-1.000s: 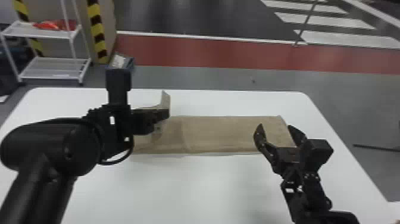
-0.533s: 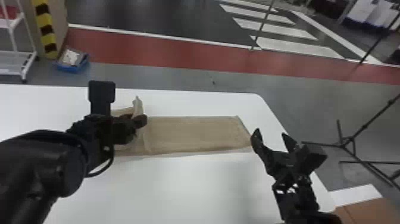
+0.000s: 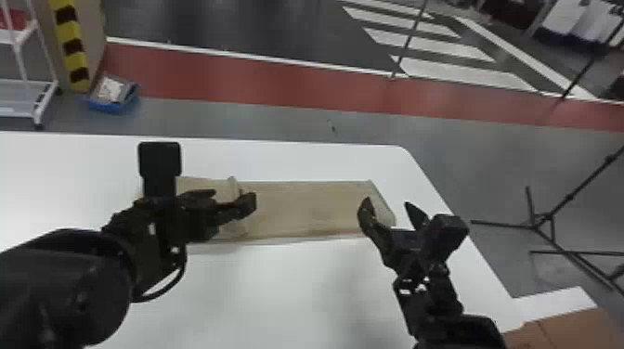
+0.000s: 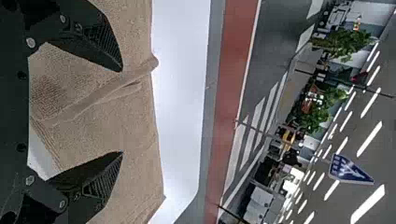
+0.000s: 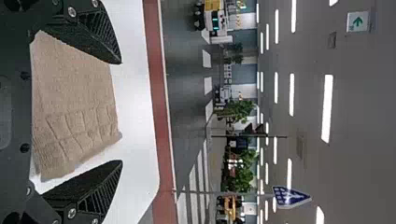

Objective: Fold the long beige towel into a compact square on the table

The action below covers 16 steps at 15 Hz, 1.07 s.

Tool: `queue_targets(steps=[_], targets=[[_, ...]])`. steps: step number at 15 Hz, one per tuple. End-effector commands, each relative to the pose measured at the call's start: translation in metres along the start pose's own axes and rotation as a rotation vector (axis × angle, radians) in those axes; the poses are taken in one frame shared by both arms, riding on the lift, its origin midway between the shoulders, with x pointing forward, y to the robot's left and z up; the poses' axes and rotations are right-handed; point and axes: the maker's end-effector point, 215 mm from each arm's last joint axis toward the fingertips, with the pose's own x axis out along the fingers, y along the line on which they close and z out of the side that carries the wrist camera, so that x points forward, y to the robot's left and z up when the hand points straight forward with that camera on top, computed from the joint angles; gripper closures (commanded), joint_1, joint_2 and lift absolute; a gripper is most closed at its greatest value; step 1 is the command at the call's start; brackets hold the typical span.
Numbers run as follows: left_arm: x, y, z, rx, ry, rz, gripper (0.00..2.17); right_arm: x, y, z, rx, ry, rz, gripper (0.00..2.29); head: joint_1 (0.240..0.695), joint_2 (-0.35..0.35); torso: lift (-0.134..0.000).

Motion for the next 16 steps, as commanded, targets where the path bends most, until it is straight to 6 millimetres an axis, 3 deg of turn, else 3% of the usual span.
queue_targets(steps=[1, 4, 6, 9, 11, 14, 16], targets=[[-0.016, 0.011, 0.002, -0.012, -0.032, 0.032, 0.02, 0.009, 0.033, -0.012, 0.002, 0.061, 0.052, 0.13, 0.695, -0.35, -0.123], [-0.066, 0.087, -0.018, 0.013, -0.06, 0.16, 0.02, 0.019, 0.111, -0.021, 0.013, 0.123, 0.169, 0.19, 0.695, -0.338, -0.123], [-0.113, 0.136, -0.017, 0.083, -0.171, 0.269, 0.02, 0.025, 0.162, -0.016, 0.053, 0.145, 0.226, 0.19, 0.695, -0.216, -0.123], [-0.174, 0.188, -0.007, 0.123, -0.288, 0.389, 0.02, 0.028, 0.234, -0.016, -0.005, 0.175, 0.326, 0.19, 0.695, -0.084, -0.123], [-0.205, 0.205, 0.009, 0.141, -0.353, 0.439, 0.02, 0.032, 0.245, -0.036, -0.072, 0.237, 0.327, 0.19, 0.695, 0.043, -0.123], [-0.241, 0.203, 0.048, 0.2, -0.511, 0.461, 0.03, 0.035, 0.244, -0.063, -0.101, 0.325, 0.302, 0.22, 0.695, 0.108, -0.123], [-0.246, 0.2, 0.054, 0.209, -0.536, 0.461, 0.03, 0.037, 0.25, -0.069, -0.092, 0.341, 0.317, 0.22, 0.695, 0.135, -0.123]])
